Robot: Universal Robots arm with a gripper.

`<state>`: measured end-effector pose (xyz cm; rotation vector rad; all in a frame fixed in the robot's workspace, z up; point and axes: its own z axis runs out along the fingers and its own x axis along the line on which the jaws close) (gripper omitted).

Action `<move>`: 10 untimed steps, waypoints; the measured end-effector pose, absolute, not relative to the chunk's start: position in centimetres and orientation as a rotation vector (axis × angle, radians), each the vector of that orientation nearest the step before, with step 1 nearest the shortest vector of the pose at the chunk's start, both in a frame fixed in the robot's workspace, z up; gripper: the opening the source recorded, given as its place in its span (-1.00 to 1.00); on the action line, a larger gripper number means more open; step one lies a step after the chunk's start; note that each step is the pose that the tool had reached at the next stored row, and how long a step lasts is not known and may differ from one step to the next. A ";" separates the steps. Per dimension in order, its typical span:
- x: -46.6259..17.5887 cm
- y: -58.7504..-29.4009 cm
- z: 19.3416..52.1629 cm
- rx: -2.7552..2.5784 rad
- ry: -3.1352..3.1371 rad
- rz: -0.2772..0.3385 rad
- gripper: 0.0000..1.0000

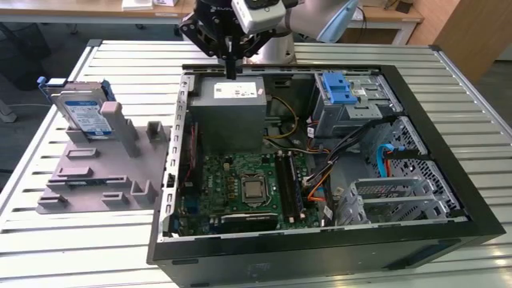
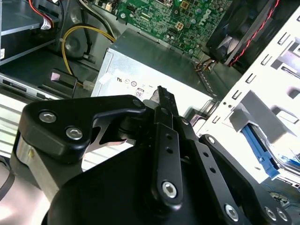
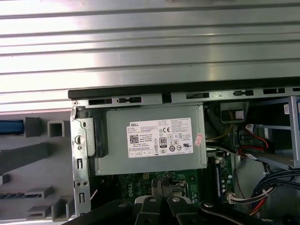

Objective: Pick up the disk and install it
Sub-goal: 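Reach for the disk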

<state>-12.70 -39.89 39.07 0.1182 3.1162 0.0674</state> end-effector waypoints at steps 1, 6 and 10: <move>-12.7 -39.9 39.1 0.118 3.116 0.067 -0.79; -12.8 -39.9 39.0 0.118 3.118 0.067 -0.79; -12.8 -39.9 39.0 0.118 3.119 0.067 -0.79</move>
